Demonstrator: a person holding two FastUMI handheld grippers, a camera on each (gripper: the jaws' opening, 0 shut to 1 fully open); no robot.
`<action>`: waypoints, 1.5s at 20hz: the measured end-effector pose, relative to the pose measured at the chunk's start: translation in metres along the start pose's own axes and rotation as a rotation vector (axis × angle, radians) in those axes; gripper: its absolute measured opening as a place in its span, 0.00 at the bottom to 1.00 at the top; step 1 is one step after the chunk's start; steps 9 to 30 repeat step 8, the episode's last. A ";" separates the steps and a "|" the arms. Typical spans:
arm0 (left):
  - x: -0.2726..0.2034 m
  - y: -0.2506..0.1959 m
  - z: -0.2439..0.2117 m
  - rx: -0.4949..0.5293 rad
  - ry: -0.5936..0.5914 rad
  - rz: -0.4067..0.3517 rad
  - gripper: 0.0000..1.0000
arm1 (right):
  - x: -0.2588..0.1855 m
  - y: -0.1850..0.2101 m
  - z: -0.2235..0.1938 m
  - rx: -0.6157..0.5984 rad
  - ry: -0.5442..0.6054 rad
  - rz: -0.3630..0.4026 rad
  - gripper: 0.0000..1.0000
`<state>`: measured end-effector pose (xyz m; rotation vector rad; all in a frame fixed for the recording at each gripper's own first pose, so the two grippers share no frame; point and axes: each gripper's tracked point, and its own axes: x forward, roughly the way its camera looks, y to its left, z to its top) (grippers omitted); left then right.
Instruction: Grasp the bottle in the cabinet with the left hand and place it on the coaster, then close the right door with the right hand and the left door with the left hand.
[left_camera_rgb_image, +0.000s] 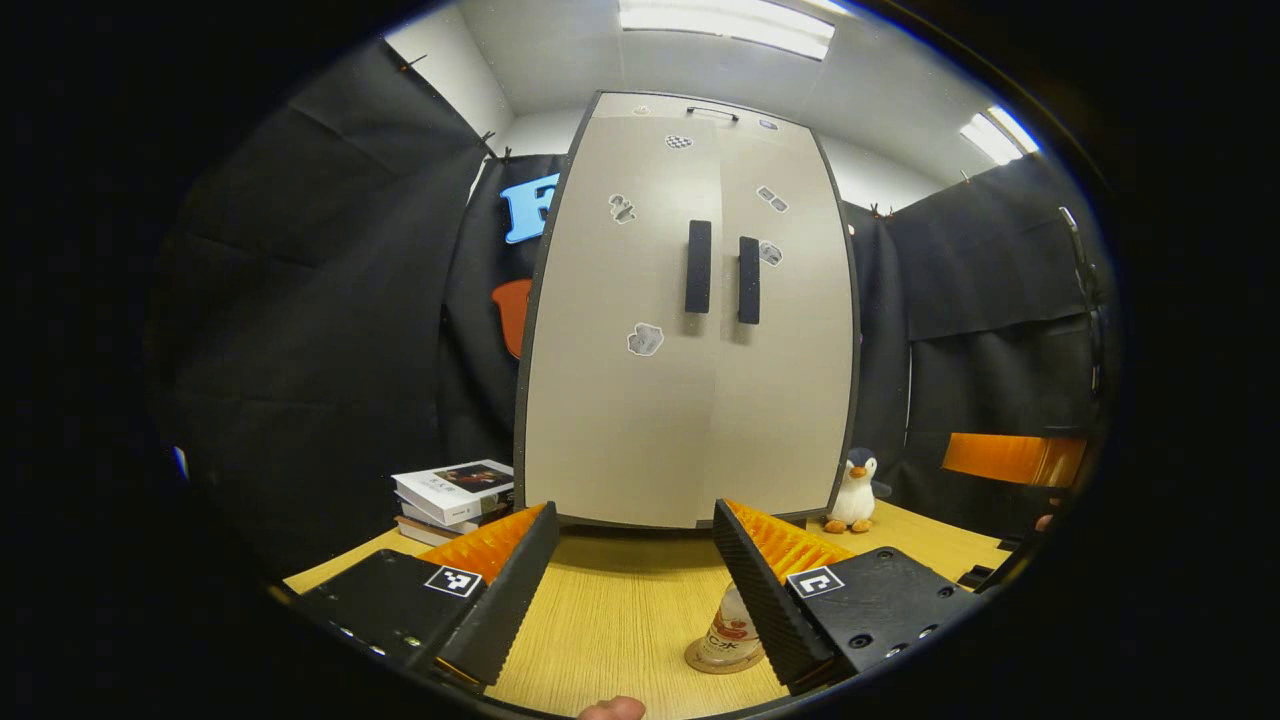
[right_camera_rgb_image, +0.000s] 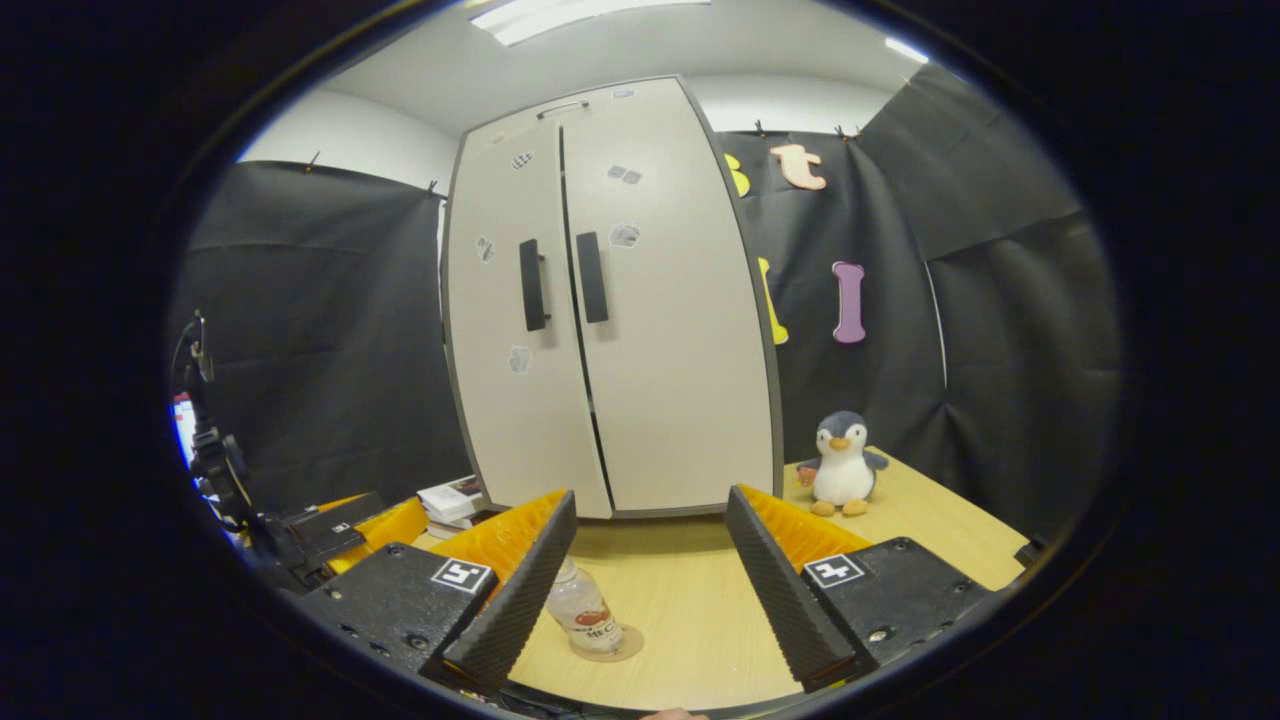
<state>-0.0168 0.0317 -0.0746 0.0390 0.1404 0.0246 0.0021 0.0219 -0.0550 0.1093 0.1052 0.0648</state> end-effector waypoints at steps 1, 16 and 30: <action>0.000 0.000 0.001 -0.001 0.001 0.000 0.95 | 0.000 -0.001 -0.001 0.000 0.001 0.000 0.99; 0.002 0.000 0.002 0.003 -0.004 -0.004 0.95 | 0.003 0.001 0.001 0.001 -0.002 0.003 0.98; 0.002 0.000 0.002 0.003 -0.004 -0.004 0.95 | 0.003 0.001 0.001 0.001 -0.002 0.003 0.98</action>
